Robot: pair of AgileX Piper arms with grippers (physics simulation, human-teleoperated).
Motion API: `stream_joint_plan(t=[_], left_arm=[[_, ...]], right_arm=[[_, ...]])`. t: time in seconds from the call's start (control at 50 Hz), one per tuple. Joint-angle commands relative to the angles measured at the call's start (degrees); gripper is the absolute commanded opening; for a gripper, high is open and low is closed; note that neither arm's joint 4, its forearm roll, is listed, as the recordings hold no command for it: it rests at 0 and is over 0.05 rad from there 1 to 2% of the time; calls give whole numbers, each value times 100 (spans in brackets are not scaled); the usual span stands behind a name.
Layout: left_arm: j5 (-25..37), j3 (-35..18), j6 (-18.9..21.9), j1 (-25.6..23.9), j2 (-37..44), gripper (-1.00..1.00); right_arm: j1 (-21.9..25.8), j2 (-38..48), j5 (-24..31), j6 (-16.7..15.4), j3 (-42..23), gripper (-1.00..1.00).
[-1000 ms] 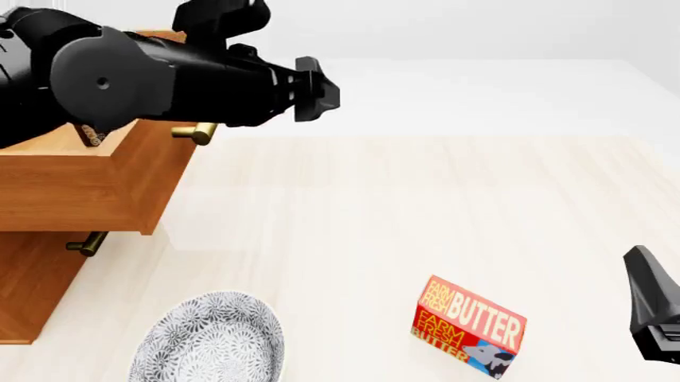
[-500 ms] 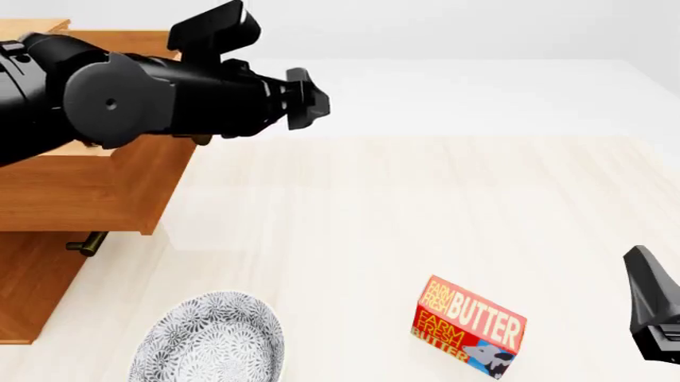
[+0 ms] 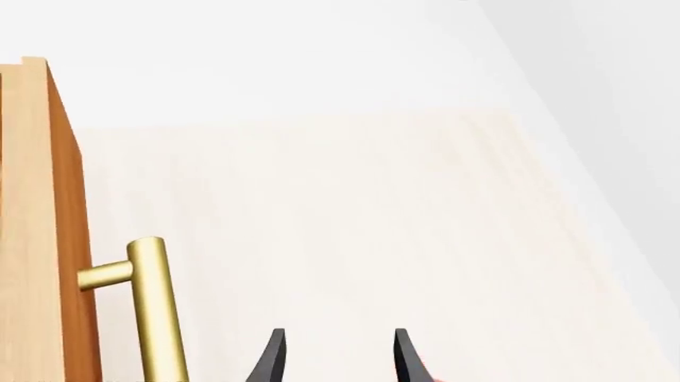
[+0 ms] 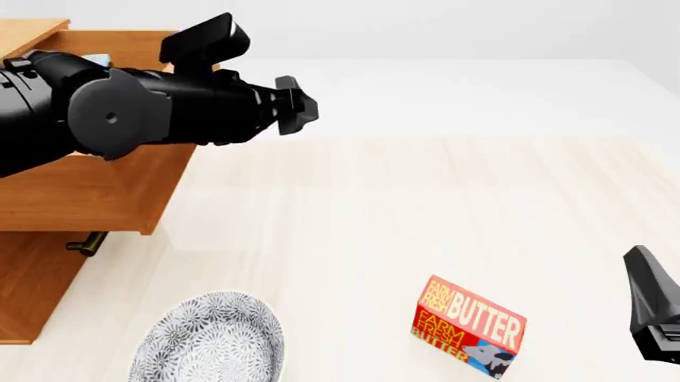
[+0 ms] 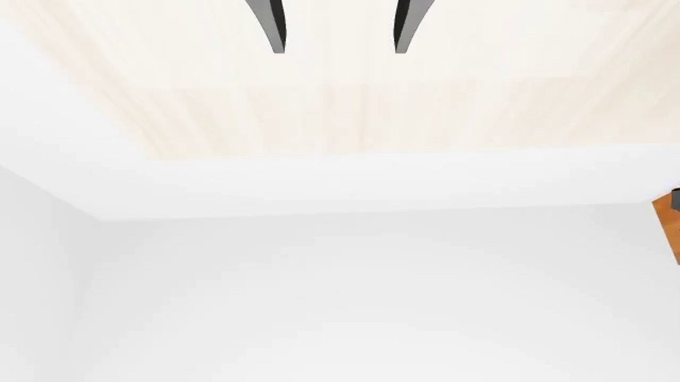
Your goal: Put the chocolate pudding in the top drawer of the cabinet and close it.
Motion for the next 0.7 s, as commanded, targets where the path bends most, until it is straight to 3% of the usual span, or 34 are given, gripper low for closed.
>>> stream_joint_plan(t=[0.02, 0.7], left_arm=[[-72, 97, 4, 92, -11, 100], [-57, 312, 170, 417, -159, 100]], right_arm=[[0, 0, 1, 0, 0, 100], [-1, 0, 0, 0, 0, 100]])
